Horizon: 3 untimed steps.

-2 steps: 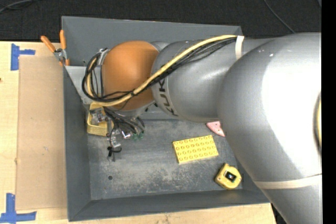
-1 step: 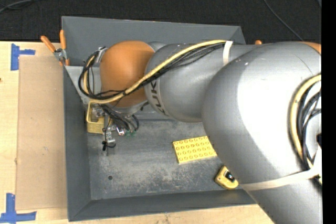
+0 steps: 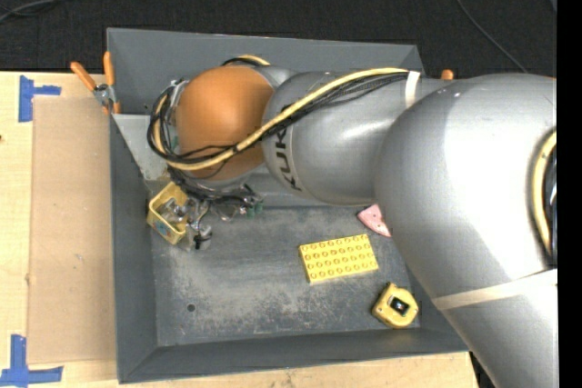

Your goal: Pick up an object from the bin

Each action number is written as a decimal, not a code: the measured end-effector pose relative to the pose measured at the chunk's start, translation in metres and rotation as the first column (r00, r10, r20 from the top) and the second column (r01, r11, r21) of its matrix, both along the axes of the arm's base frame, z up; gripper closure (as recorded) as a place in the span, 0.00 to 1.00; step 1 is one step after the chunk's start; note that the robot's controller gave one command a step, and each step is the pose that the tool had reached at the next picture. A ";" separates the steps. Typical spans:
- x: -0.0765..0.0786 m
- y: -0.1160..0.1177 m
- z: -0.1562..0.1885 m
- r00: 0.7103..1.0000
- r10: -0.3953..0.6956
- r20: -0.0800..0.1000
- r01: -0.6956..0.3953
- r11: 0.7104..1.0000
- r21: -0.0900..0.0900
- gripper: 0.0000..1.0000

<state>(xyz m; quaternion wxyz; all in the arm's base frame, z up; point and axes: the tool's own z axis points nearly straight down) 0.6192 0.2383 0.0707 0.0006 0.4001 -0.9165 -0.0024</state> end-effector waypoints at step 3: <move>-0.002 0.000 0.047 1.000 -0.004 -0.006 0.004 1.000 0.000 1.00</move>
Offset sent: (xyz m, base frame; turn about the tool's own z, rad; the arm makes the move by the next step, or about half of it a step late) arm -0.0002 0.0000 0.0215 0.0012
